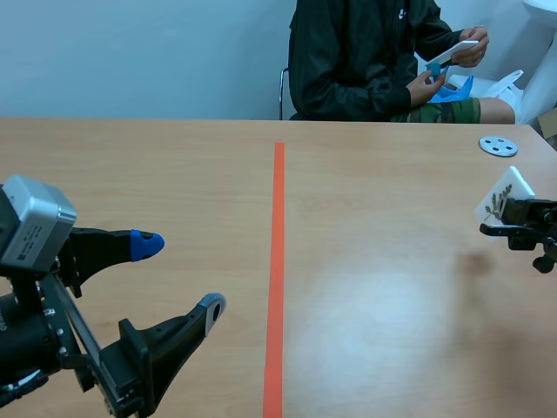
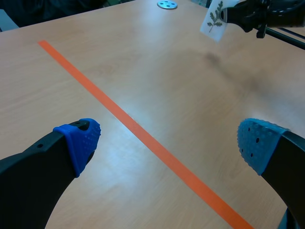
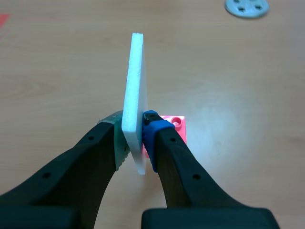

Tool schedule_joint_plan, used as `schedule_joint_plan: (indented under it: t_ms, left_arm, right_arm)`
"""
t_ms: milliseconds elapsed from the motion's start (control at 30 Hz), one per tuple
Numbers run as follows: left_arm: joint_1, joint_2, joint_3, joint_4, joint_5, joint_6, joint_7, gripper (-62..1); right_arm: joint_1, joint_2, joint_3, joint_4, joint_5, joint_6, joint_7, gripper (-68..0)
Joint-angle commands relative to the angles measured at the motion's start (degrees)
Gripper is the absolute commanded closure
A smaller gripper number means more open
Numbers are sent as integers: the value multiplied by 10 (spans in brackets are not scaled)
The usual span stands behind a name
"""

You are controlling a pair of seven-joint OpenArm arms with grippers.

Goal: Sort the leaf by its shape. The table is split by an orange tape line. A compound leaf with several leaflets goes to the left side, a simple leaf with one blade goes to the right side. Return to the home posture when a red brick is placed on the table.

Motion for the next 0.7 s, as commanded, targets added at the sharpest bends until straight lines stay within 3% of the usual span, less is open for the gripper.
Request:
schedule_joint_plan:
  t_ms: [0,267,533,667]
  left_arm:
    - [-2,-2,-2,2,-6,-1,-8,-617]
    - [-2,-2,-2,2,-6,-1,-8,-617]
    - [-2,-2,-2,2,-6,-1,-8,-617]
    - [-2,-2,-2,2,-6,-1,-8,-617]
  right_arm:
    - [29,9,-10,-8,6,1,9,-13]
    - [66,9,-32,-68,2,-44,9,-13]
    - [64,9,-31,-68,2,-46,-4,-13]
    - [64,9,-31,-68,2,-46,-7,-51]
